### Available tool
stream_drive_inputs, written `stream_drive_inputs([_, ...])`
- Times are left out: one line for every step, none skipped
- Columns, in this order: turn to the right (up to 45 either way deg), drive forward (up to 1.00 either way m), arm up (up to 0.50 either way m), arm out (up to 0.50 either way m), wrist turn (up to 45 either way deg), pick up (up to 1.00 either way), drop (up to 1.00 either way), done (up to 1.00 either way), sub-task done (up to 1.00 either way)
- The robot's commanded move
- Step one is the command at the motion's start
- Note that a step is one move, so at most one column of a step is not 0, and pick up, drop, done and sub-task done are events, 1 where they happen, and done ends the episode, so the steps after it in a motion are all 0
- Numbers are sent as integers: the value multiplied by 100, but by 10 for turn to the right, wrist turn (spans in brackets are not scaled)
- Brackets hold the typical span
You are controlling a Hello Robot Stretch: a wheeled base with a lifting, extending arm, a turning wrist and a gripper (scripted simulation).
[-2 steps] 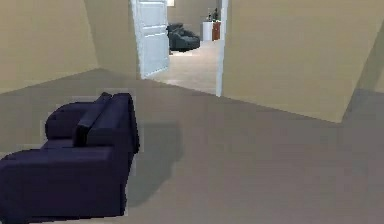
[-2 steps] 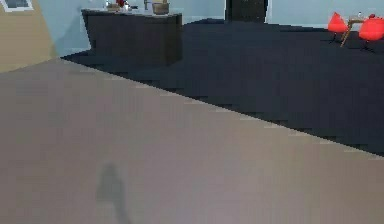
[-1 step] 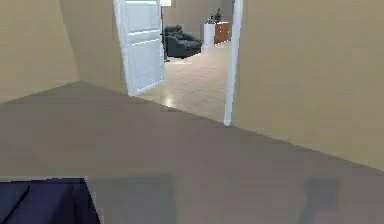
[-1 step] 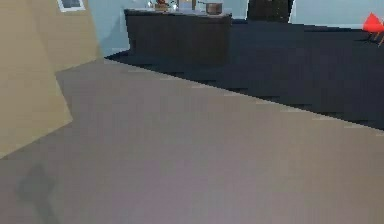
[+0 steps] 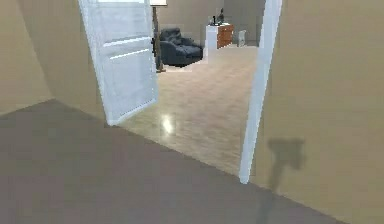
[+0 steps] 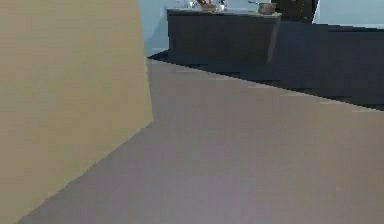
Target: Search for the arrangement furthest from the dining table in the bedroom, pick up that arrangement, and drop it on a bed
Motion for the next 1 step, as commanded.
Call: stream_drive_inputs([180,0,0,0,0,0,0,0,0])
